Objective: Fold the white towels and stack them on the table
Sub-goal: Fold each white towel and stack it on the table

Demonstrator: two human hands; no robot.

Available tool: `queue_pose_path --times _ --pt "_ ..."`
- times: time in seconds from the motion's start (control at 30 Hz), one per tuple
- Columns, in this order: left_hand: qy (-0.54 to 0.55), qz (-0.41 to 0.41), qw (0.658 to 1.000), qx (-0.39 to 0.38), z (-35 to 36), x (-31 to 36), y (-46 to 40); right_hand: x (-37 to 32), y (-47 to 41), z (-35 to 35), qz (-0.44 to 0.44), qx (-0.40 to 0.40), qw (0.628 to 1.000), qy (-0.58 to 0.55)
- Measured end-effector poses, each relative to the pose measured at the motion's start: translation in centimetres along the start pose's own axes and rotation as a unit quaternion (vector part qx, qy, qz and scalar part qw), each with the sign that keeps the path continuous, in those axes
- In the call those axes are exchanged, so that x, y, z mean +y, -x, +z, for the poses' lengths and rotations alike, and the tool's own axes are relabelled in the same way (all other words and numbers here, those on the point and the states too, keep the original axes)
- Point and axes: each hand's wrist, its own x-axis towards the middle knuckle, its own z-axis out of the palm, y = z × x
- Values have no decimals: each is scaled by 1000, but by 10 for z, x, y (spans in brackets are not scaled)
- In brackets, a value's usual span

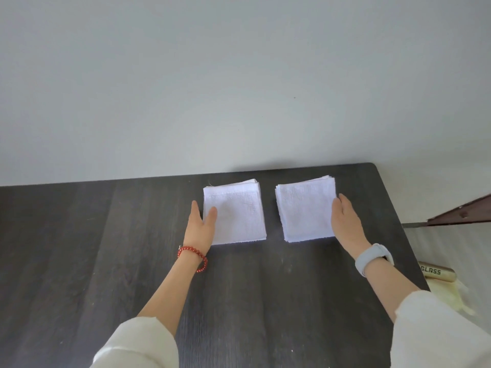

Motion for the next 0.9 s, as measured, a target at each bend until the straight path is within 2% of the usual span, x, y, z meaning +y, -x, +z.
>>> queue_pose_path --times 0.23,0.4,0.5,0.57,0.63,0.7,0.8,0.9 --pt "12 9 999 -29 14 14 3 -13 3 18 -15 -32 999 -33" --pt "-5 14 999 -36 11 17 -3 -20 5 24 -13 -36 999 -6" --pt "-130 97 985 58 2 16 6 -18 17 14 -116 60 987 99" --pt "-182 219 951 121 -4 12 26 -15 32 7 -233 110 954 153" --pt "-212 335 910 120 -2 4 49 -11 49 4 -313 72 927 195" --pt "-258 377 888 49 5 -9 64 -10 66 5 -322 -34 910 260" --pt "-331 314 886 -89 17 -25 69 -8 71 15 -283 -169 873 359" --pt "-384 256 879 -122 24 -33 59 -5 62 25 -264 -188 853 409"
